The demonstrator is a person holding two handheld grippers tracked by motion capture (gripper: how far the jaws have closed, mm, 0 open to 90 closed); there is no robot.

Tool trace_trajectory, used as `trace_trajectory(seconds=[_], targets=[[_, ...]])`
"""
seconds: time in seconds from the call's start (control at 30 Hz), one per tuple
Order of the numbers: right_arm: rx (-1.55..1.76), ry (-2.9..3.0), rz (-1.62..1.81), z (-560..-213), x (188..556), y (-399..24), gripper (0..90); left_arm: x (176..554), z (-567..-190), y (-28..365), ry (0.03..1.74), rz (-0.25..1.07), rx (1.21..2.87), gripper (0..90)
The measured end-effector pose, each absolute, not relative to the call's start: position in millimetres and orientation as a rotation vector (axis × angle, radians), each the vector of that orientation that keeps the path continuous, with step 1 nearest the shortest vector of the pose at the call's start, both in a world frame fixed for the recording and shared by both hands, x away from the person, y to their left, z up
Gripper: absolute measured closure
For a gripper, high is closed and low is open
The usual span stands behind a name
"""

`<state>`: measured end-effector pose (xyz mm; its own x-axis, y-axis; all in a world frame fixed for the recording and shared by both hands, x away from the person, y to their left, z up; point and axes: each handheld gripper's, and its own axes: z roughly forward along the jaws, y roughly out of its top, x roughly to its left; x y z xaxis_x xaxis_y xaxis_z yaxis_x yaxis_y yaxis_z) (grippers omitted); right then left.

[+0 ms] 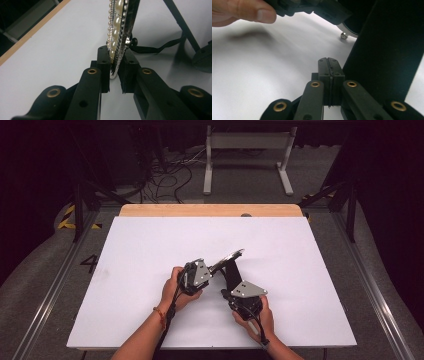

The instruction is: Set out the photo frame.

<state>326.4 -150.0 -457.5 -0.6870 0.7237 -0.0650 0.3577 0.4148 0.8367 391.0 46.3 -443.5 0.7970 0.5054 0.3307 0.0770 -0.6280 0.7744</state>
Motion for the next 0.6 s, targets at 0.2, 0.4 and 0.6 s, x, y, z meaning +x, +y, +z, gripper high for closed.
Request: trace_trajectory(seconds=[0.2,0.4,0.6], targets=[[0.917,2.255,1.169,-455.5,322.6,-153.6,90.0,383.6,-443.5,47.1,0.424,0.715,2.197,80.7],[0.936,2.257,1.162,-454.3,321.0,-157.0,90.0,375.0,-442.9,49.9,0.414,0.751,2.228,80.9],[0.968,2.242,1.148,-455.0,323.9,-162.9,90.0,373.4,-441.2,56.3,0.41,0.741,2.229,81.0]])
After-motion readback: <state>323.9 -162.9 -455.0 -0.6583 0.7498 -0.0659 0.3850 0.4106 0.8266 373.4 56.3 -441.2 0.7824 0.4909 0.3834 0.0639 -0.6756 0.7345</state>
